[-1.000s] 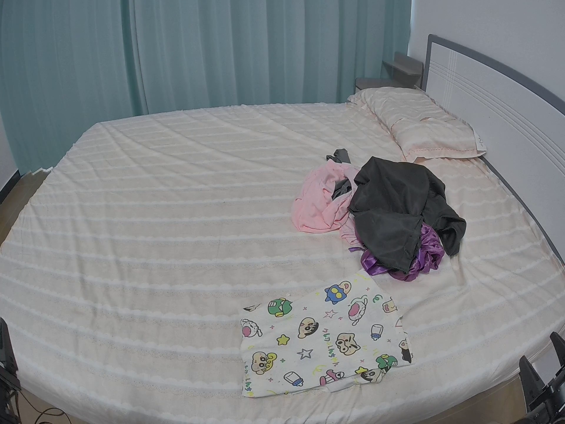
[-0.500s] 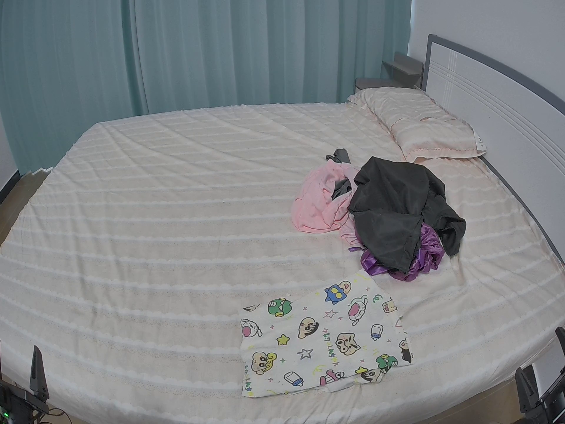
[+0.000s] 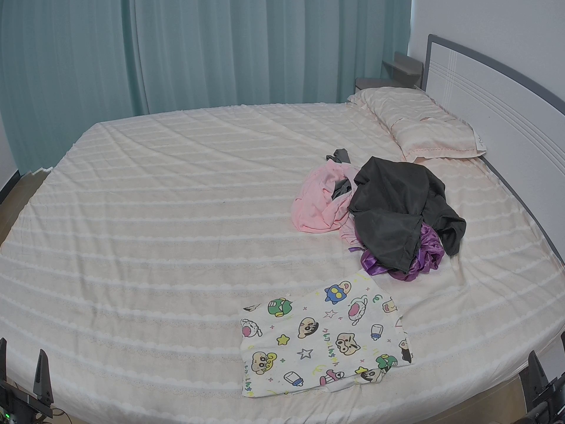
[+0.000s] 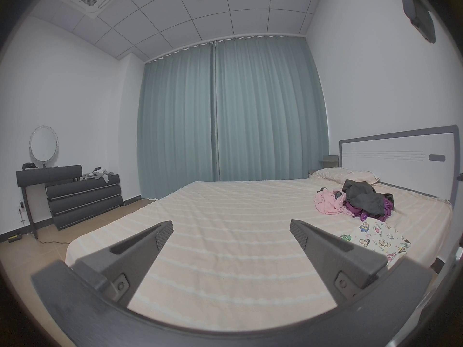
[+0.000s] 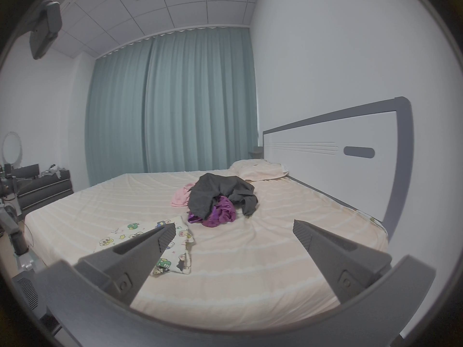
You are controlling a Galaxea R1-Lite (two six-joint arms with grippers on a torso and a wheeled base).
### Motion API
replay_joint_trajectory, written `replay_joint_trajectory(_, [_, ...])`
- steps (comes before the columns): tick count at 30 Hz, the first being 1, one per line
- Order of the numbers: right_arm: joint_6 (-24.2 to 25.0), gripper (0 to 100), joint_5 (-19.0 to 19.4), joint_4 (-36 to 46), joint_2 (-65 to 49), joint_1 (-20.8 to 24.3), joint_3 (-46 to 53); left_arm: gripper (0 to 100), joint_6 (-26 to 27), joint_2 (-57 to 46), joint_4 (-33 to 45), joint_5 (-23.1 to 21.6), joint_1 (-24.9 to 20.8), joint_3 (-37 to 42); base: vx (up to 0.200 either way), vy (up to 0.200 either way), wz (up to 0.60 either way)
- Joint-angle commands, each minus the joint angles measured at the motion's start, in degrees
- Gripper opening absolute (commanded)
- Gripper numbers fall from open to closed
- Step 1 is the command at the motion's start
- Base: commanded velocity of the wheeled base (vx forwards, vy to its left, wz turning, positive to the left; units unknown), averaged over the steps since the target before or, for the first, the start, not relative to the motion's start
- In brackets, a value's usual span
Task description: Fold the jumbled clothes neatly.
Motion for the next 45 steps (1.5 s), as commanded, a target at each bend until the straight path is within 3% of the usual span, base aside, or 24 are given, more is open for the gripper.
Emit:
replay_joint_trajectory(1, [-2.23, 100, 4.27, 0.23, -0.53, 0.02, 0.77, 100, -1.93, -0.55, -0.02, -1.17, 0.01, 1.01, 0.000, 0.000, 0.00])
replay_joint_trajectory(3, [-2.31, 100, 4.45, 0.23, -0.62, 0.19, 0.77, 100, -3.52, -0.46, 2.35, -8.12, -0.07, 1.01, 0.000, 0.000, 0.00])
replay_joint_trajectory(5, [-2.23, 100, 4.45, 0.14, -0.62, 0.19, 0.86, 100, -2.72, -0.55, 4.64, -11.02, -0.07, 0.84, 0.000, 0.000, 0.00])
replay_joint_trajectory(12, [-1.44, 100, 4.36, -0.38, -0.62, 0.19, 1.12, 100, -2.55, -0.55, 3.49, -10.23, 0.01, 1.01, 0.000, 0.000, 0.00])
replay_joint_trajectory(21, [-1.17, 100, 4.36, -0.30, -0.62, 0.19, 1.12, 100, -6.06, -0.55, 3.32, -7.68, 0.01, 1.01, 0.000, 0.000, 0.00])
replay_joint_trajectory(32, [-1.35, 100, 4.36, -0.30, -0.62, 0.19, 1.12, 100, -2.64, -0.55, 3.41, -8.12, 0.01, 1.01, 0.000, 0.000, 0.00])
replay_joint_trajectory(45, [-1.52, 100, 4.36, -0.30, -0.62, 0.19, 1.12, 100, -2.90, -0.55, 3.32, -8.82, 0.10, 1.01, 0.000, 0.000, 0.00])
